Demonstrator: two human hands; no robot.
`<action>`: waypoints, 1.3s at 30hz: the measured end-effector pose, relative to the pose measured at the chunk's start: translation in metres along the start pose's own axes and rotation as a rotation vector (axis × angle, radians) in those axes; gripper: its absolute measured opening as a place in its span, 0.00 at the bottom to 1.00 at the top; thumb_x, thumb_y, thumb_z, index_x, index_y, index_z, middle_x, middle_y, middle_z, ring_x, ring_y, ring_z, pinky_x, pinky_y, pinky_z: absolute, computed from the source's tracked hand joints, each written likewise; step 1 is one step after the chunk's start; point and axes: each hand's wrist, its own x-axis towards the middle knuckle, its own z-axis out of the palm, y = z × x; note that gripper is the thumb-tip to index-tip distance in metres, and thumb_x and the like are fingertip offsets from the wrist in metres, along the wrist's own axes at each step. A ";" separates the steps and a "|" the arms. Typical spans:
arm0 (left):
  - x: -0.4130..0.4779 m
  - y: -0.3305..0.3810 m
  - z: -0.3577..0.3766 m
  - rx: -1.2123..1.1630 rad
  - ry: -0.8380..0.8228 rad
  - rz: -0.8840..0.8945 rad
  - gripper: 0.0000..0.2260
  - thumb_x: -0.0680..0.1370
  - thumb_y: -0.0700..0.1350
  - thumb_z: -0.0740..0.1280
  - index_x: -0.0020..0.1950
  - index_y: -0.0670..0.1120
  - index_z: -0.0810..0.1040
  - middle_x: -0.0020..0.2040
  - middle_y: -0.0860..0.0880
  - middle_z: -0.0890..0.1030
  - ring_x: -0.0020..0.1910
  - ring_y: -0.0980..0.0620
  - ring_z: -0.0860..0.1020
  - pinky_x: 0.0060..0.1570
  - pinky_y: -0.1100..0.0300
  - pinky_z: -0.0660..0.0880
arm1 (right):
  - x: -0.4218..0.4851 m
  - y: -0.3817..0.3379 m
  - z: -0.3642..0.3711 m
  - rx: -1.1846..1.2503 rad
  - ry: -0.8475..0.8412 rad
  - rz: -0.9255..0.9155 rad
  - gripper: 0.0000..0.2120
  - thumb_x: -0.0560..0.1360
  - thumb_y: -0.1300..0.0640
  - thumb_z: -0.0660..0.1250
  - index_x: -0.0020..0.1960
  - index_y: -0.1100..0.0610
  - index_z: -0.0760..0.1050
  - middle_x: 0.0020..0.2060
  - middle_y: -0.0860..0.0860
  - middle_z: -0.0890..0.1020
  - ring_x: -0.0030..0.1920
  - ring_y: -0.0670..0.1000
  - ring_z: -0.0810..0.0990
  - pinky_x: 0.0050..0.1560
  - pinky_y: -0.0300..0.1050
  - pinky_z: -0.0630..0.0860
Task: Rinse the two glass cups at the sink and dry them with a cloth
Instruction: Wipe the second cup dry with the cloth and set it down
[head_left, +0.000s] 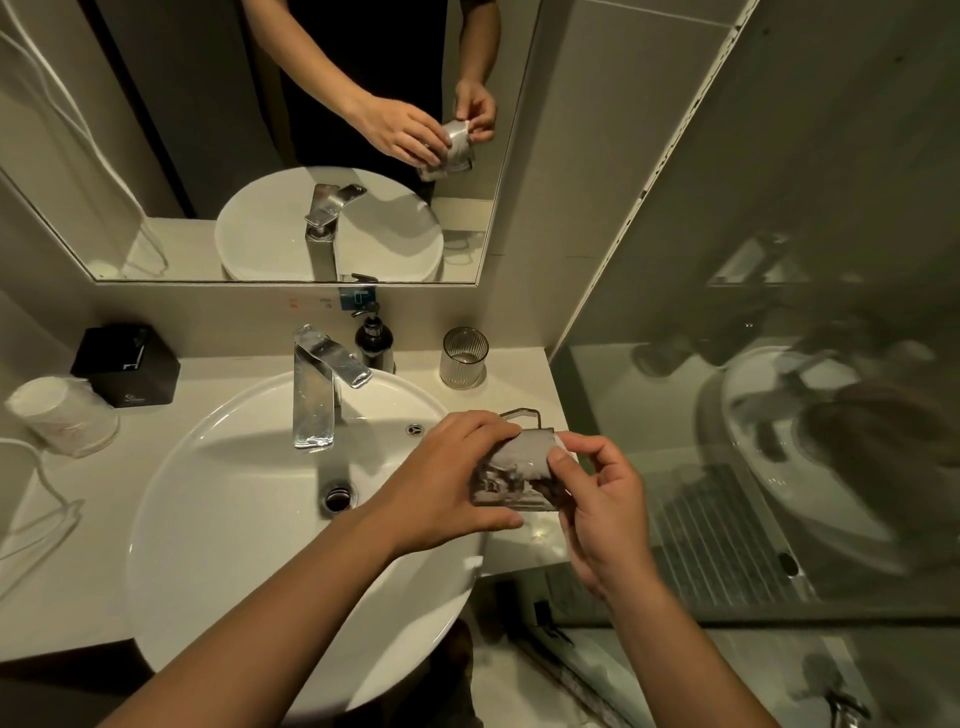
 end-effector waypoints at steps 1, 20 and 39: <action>0.000 -0.002 -0.001 -0.001 -0.009 0.001 0.37 0.70 0.63 0.77 0.75 0.56 0.69 0.70 0.57 0.71 0.69 0.58 0.67 0.71 0.56 0.70 | -0.001 0.000 0.001 0.019 -0.011 0.010 0.06 0.79 0.72 0.66 0.55 0.68 0.75 0.38 0.53 0.87 0.39 0.52 0.87 0.36 0.44 0.83; 0.019 -0.007 -0.035 -0.345 -0.250 -0.226 0.23 0.72 0.56 0.79 0.65 0.54 0.82 0.55 0.55 0.85 0.54 0.56 0.82 0.59 0.52 0.80 | 0.011 -0.004 -0.020 -0.106 -0.298 -0.081 0.05 0.76 0.67 0.69 0.50 0.66 0.76 0.54 0.59 0.82 0.50 0.54 0.84 0.48 0.47 0.83; 0.017 0.002 -0.026 0.033 -0.211 -0.074 0.31 0.64 0.58 0.78 0.65 0.56 0.73 0.56 0.56 0.78 0.52 0.56 0.76 0.52 0.56 0.79 | 0.012 0.004 -0.017 -0.183 -0.197 -0.072 0.05 0.78 0.71 0.66 0.49 0.64 0.78 0.53 0.55 0.83 0.45 0.48 0.84 0.45 0.45 0.82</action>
